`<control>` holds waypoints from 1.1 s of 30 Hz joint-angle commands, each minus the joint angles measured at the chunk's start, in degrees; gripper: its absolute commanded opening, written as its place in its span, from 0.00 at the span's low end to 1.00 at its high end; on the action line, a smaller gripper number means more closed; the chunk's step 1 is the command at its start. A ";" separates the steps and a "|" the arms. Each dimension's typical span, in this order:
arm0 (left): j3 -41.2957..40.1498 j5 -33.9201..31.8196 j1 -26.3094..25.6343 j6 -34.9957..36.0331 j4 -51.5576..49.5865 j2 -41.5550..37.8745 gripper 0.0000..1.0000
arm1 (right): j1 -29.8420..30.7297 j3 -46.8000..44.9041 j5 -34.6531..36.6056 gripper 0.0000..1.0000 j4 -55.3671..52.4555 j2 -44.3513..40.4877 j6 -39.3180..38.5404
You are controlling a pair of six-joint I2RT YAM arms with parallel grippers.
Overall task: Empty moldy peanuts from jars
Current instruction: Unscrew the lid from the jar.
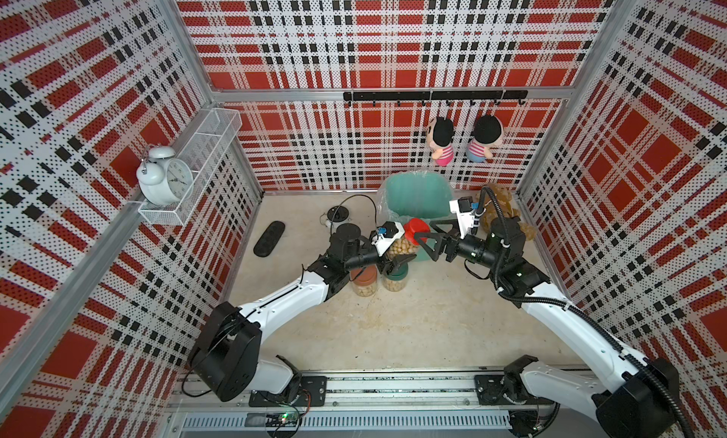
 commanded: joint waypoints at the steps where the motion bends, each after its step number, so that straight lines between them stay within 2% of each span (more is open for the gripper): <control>1: -0.51 0.34 0.00 -0.26 2.84 -0.29 0.00 | 0.00 0.48 -1.48 0.97 2.28 1.19 0.67; 16: -0.69 1.98 -0.09 0.00 2.86 -0.42 0.00 | 0.49 1.95 -4.91 0.74 2.84 3.21 -0.45; 29: -0.90 7.53 0.19 2.39 2.93 -0.83 0.00 | 0.41 3.28 -9.91 0.50 -0.61 3.19 -7.67; 33: -1.14 9.18 0.91 2.65 2.86 -0.82 0.00 | 0.41 3.17 -12.58 0.47 -1.70 2.53 -11.77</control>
